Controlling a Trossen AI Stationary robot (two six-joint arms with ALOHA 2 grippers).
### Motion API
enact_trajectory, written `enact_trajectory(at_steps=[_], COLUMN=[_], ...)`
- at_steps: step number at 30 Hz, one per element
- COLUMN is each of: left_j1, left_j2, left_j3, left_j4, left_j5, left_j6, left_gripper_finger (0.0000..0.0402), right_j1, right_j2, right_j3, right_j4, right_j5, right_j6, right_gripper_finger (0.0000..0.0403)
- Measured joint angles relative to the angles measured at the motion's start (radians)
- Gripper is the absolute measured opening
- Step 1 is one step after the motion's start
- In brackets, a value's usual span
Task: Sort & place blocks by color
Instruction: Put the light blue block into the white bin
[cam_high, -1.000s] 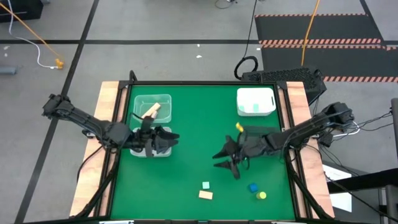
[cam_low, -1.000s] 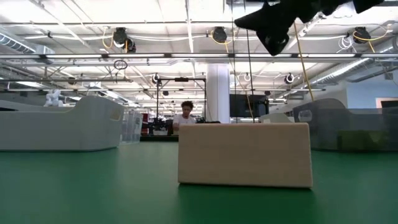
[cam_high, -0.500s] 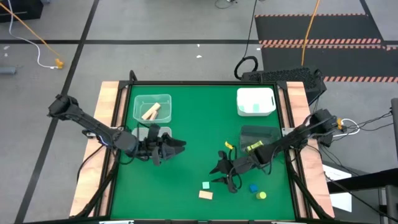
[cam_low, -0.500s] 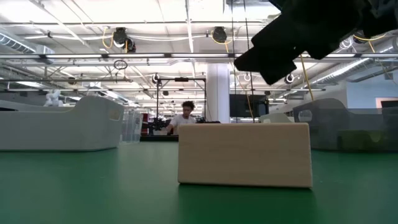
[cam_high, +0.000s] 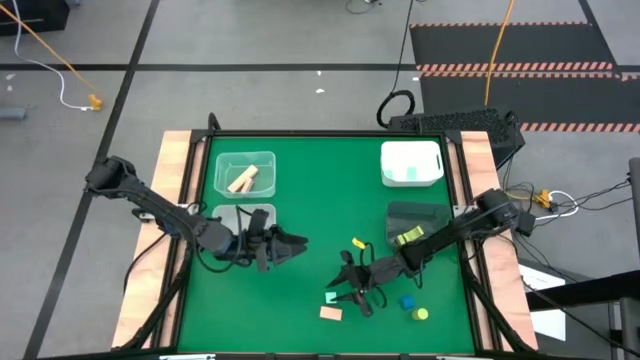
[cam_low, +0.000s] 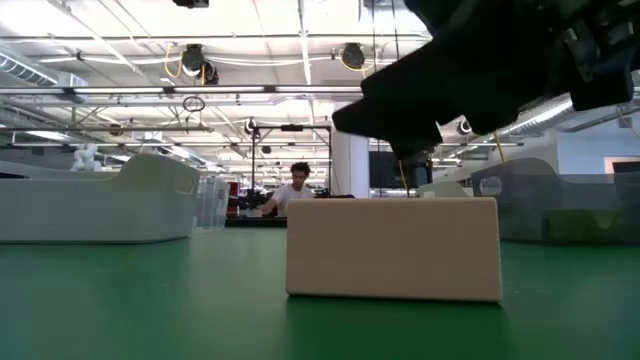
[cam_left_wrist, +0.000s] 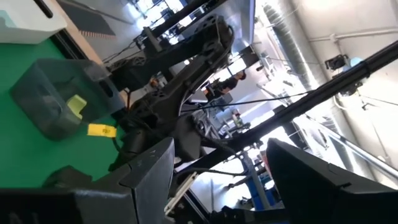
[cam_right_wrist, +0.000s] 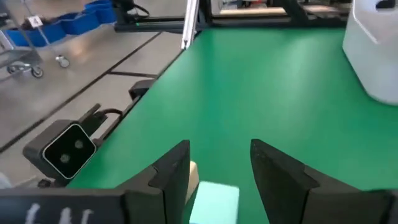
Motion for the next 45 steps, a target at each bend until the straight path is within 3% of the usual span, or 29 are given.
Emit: enact_trajectory(at_steps=[6, 12, 18, 23, 36, 45], left_j1=[0.0, 0.0, 0.0, 0.0, 0.0, 0.0], left_j2=[-0.001, -0.001, -0.001, -0.001, -0.001, -0.001], left_j3=[0.0, 0.0, 0.0, 0.0, 0.0, 0.0], left_j4=[0.003, 0.001, 0.001, 0.0, -0.008, -0.008], left_j5=[0.0, 0.0, 0.0, 0.0, 0.0, 0.0], left_j6=[-0.009, -0.009, -0.01, -0.015, -0.012, -0.016], left_gripper_finger=[0.0255, 0.0255, 0.0255, 0.0255, 0.0255, 0.0255], right_j1=[-0.002, -0.005, 0.0, 0.0, 0.027, 0.026], right_j2=[0.033, 0.05, 0.049, 0.049, 0.048, 0.048], right_j3=[0.0, 0.0, 0.0, 0.0, -0.001, -0.001], right_j4=[0.003, 0.003, 0.018, 0.002, -0.058, -0.076], right_j5=[0.017, 0.021, 0.021, 0.02, 0.018, 0.071], right_j6=[0.129, 0.14, 0.077, 0.141, 0.054, -0.034], right_gripper_finger=[0.0158, 0.0156, 0.012, 0.0105, 0.0213, 0.0226])
